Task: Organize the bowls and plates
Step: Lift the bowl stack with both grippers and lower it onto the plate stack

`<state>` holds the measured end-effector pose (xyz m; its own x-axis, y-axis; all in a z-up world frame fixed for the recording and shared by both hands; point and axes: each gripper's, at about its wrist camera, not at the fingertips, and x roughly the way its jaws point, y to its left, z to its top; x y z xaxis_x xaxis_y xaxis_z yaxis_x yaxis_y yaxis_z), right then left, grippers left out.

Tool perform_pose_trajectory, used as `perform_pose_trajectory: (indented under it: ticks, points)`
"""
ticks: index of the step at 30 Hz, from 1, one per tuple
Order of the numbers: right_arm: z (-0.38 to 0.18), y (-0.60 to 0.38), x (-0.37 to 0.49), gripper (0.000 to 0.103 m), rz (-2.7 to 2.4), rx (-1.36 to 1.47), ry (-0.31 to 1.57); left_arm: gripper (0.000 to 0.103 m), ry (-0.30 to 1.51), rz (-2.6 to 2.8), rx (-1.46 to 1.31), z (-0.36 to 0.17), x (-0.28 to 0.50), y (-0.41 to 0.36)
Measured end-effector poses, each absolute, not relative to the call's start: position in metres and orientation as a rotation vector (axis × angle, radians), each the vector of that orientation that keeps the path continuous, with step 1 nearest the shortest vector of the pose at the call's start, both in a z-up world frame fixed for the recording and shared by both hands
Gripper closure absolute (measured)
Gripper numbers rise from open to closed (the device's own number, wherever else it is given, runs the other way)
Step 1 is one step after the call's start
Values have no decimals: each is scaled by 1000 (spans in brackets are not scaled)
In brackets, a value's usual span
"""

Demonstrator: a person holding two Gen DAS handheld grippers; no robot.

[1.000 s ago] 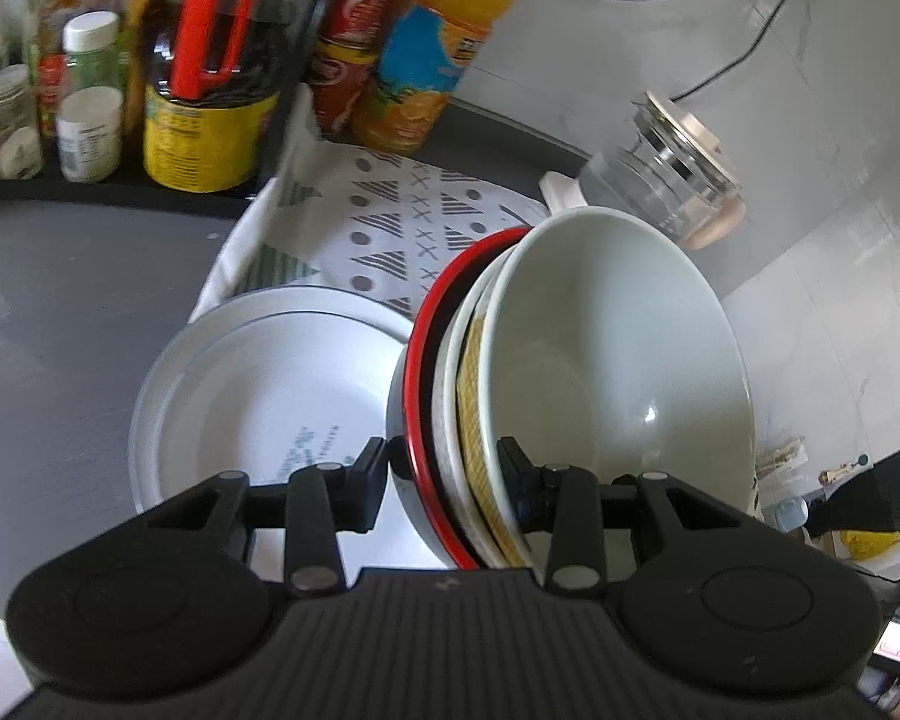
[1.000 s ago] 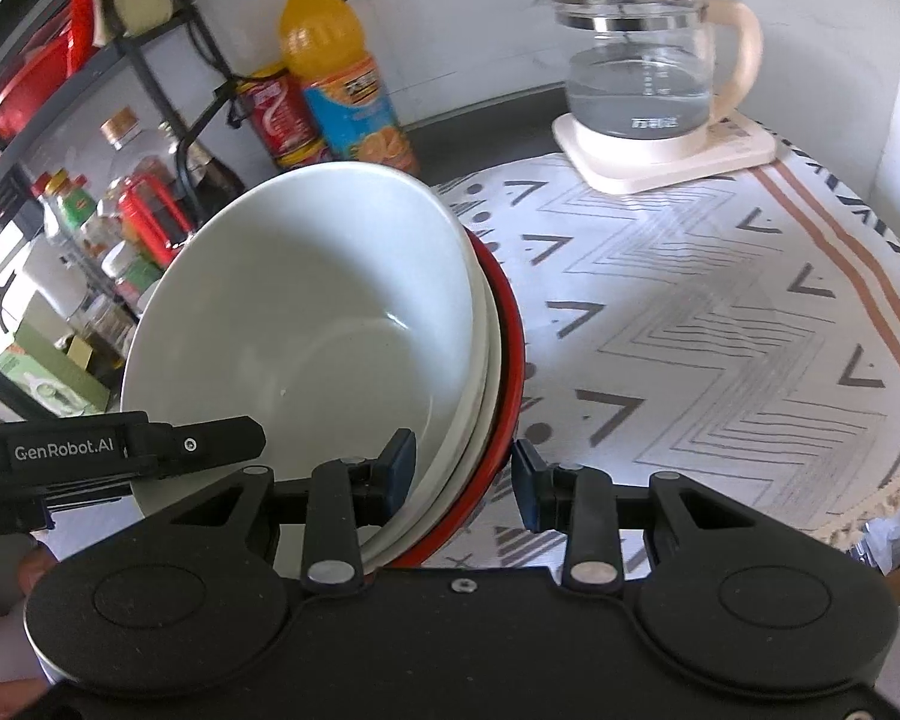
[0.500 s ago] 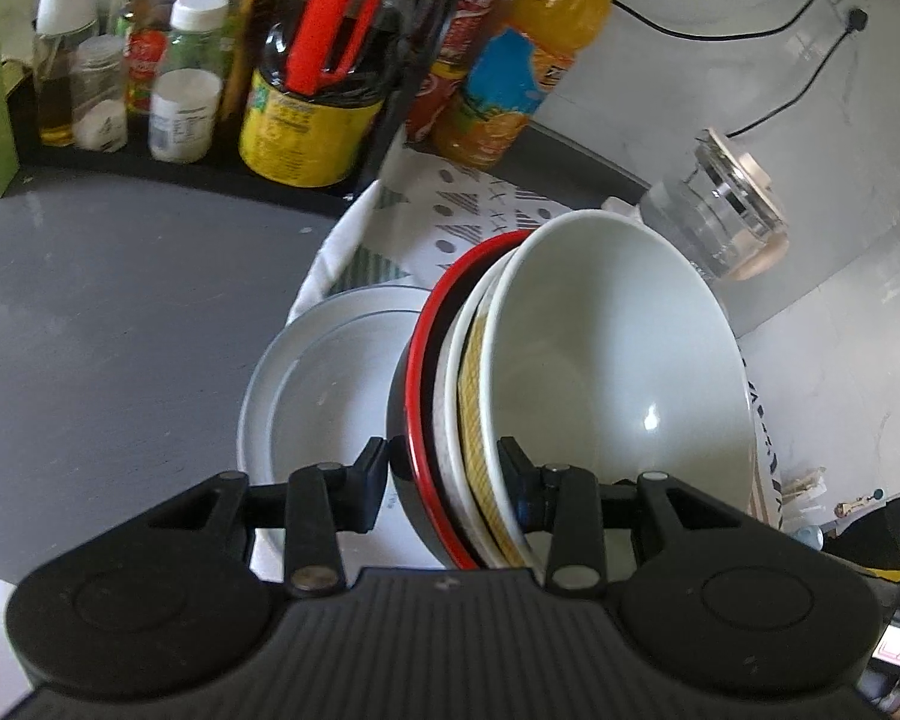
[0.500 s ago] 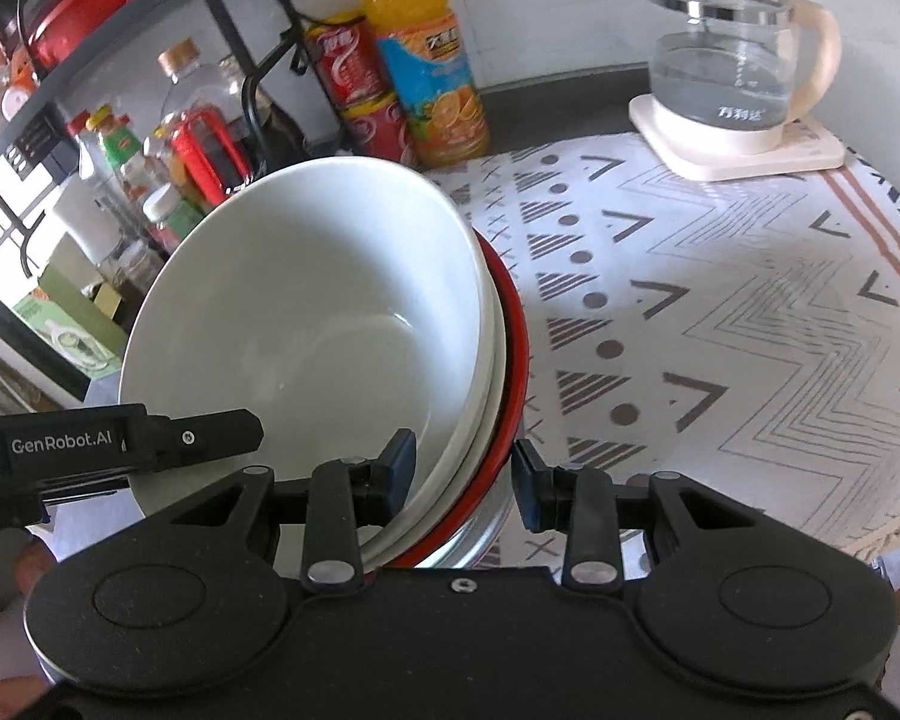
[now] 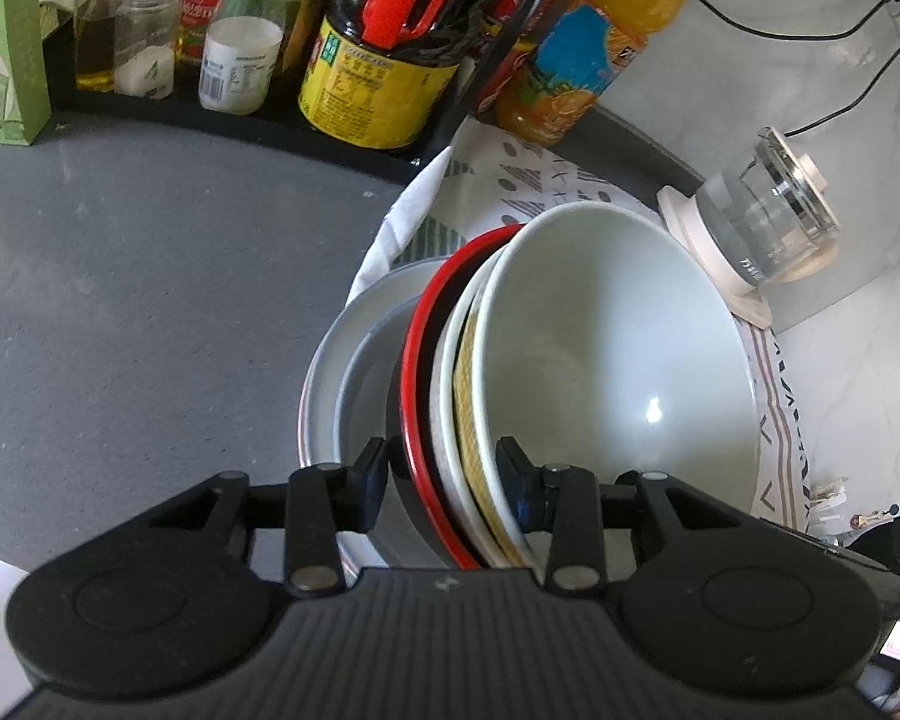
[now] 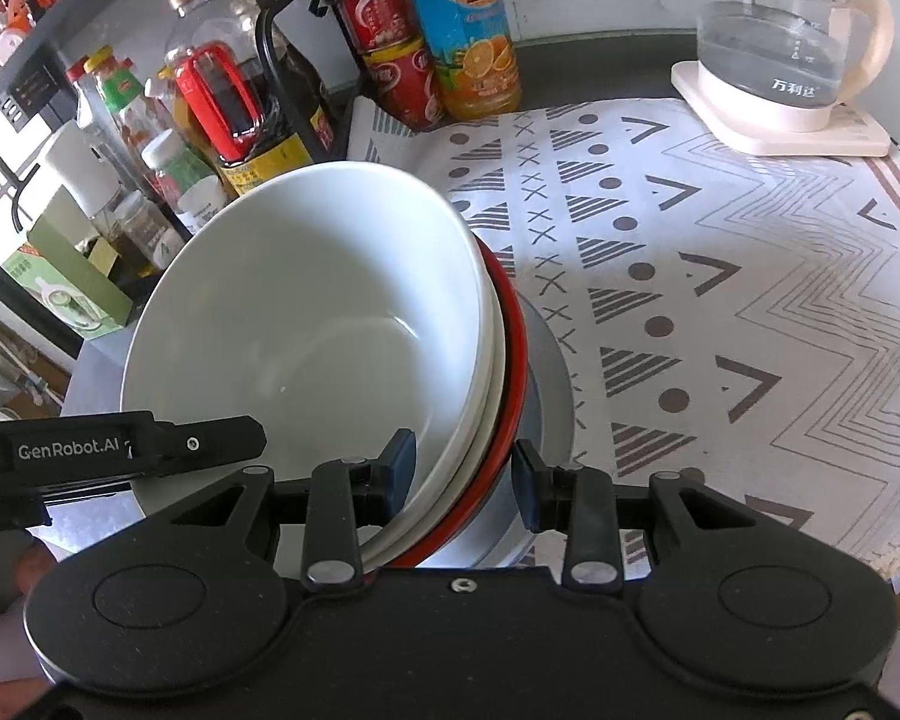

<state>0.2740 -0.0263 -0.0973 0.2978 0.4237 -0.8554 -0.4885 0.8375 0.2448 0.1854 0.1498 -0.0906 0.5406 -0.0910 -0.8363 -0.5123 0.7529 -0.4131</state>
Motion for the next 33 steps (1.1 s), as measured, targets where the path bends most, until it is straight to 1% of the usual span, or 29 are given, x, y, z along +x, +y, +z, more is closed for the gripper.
perform_pose_trajectory:
  ticks: [13, 20, 23, 24, 27, 29, 30, 31, 33]
  points:
    - [-100, -16, 281, 69, 615, -74, 1128, 66, 1003, 287, -692, -94, 189, 155]
    - [-102, -14, 283, 67, 613, -72, 1140, 65, 1012, 292, -703, -93, 191, 156]
    - [-103, -15, 283, 63, 620, -60, 1143, 65, 1015, 286, -721, -94, 192, 159]
    - [-103, -15, 283, 60, 622, -55, 1144, 65, 1017, 283, -720, -94, 192, 159]
    - [-102, -13, 281, 59, 622, -59, 1135, 63, 1014, 280, -711, -93, 191, 158]
    - [-99, -12, 277, 51, 621, -75, 1114, 62, 1002, 286, -692, -90, 189, 157]
    - [-97, -12, 276, 45, 618, -74, 1107, 61, 999, 286, -684, -89, 188, 157]
    - [-95, -13, 275, 41, 616, -65, 1100, 61, 999, 284, -683, -88, 188, 157]
    - [-93, -15, 274, 38, 610, -54, 1090, 58, 994, 279, -690, -87, 186, 158]
